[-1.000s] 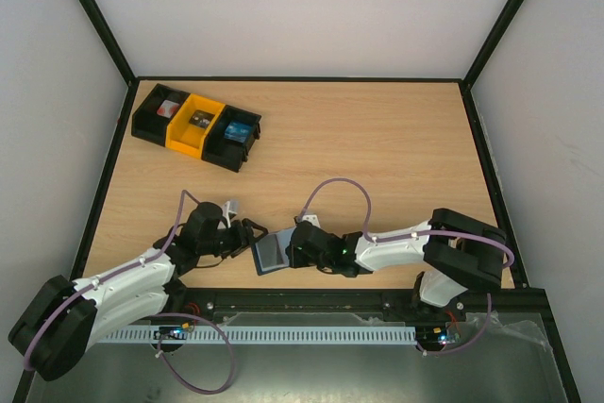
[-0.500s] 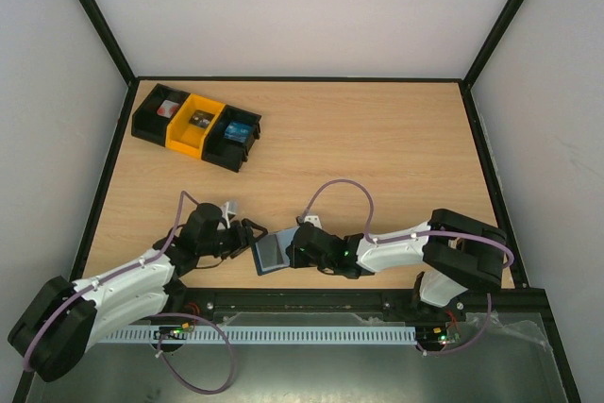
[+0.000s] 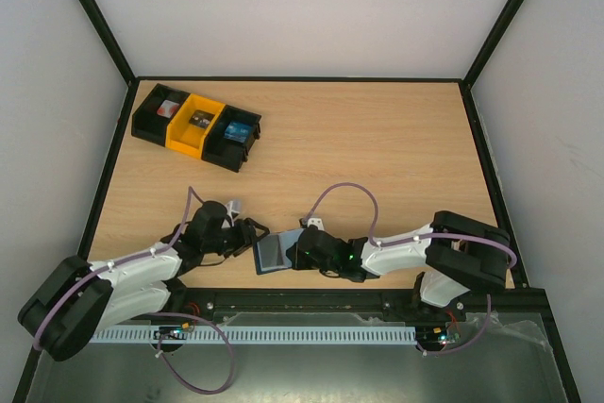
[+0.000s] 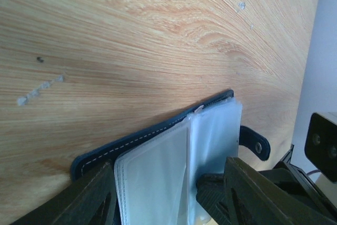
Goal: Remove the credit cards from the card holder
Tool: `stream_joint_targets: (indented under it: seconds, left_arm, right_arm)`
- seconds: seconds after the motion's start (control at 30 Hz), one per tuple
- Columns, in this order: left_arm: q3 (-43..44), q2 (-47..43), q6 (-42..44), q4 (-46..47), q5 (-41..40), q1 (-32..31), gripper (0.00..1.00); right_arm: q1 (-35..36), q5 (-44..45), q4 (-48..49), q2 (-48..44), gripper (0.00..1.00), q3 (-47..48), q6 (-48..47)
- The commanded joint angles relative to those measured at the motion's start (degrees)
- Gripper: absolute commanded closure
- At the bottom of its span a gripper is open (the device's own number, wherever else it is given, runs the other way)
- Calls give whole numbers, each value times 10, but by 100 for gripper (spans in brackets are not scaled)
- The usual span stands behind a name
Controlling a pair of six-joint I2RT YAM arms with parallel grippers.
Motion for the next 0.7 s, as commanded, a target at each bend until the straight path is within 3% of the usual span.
stream_joint_targets:
  seconds: [0.0,0.3,0.67]
  left_arm:
    - [23,-2,17,-20,-9,1,42]
    - [39,-96,17,-119,-25,1,31]
    - [-25,-161,-19,-77,18,1,31]
  right_arm:
    - [7,19,-66,-37,90,-4,4]
    - [7,40,-110,-53,88,51,-49]
    - [7,42,-115,9,88,103,-73]
